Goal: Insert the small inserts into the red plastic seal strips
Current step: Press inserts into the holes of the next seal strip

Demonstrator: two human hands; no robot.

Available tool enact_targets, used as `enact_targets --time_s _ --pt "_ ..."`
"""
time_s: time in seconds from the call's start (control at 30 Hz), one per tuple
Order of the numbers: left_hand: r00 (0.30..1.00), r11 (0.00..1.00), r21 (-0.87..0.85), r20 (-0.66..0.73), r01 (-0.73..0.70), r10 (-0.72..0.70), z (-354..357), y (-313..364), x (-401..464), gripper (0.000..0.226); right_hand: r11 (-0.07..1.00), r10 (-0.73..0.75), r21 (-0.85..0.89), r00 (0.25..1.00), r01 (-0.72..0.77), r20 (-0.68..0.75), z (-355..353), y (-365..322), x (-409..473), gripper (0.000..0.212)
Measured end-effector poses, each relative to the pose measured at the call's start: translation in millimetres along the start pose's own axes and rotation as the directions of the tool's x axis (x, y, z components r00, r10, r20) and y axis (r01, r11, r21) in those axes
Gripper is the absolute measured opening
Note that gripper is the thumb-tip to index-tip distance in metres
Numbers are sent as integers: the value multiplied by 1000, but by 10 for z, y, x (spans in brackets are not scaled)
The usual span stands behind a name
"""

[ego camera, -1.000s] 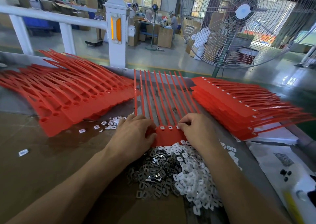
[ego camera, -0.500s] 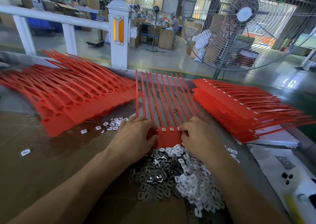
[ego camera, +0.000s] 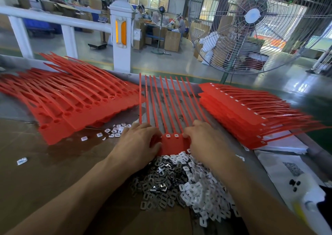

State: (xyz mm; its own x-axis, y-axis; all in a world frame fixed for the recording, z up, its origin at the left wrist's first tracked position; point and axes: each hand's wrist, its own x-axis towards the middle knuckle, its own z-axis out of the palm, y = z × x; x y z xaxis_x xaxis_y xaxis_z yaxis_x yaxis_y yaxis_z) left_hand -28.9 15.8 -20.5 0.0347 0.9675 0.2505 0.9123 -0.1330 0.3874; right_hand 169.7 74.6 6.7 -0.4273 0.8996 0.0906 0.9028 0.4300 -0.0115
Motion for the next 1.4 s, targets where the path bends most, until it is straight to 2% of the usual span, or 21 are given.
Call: enact_targets --time_s 0.1,0.3,0.43,0.53,0.63,0.87,1.13,1.27,1.4 --pt "1000 1000 -10 -4 -3 3 -2 -10 -8 31 1000 -17 1 1000 17 -11 27 32 -4 54" --pt "1000 1000 -6 -8 -10 10 8 -9 -8 31 988 -45 146 999 48 -24 67 183 -17 50" --pt "1000 1000 -5 -7 -9 9 27 -24 4 31 967 -75 241 997 78 -22 6 321 -2 34" --pt "1000 1000 -6 -12 -11 11 32 -34 6 31 921 -73 382 997 79 -30 -13 414 -35 16" --pt "1000 1000 -10 -11 -14 13 37 -45 11 31 877 -104 471 994 100 -17 -6 450 -90 8" --pt "1000 1000 0 -10 -18 18 26 -42 9 31 885 -200 437 979 163 41 -18 437 -144 13" --pt "1000 1000 -6 -7 -21 21 23 -43 4 31 886 -149 448 988 119 31 27 430 -130 12" --pt "1000 1000 -6 -2 -20 20 21 -40 4 32 818 -102 573 994 57 47 41 472 -160 12" --pt "1000 1000 -3 -7 -23 23 24 -40 6 30 757 56 654 994 20 -96 108 513 -118 13"
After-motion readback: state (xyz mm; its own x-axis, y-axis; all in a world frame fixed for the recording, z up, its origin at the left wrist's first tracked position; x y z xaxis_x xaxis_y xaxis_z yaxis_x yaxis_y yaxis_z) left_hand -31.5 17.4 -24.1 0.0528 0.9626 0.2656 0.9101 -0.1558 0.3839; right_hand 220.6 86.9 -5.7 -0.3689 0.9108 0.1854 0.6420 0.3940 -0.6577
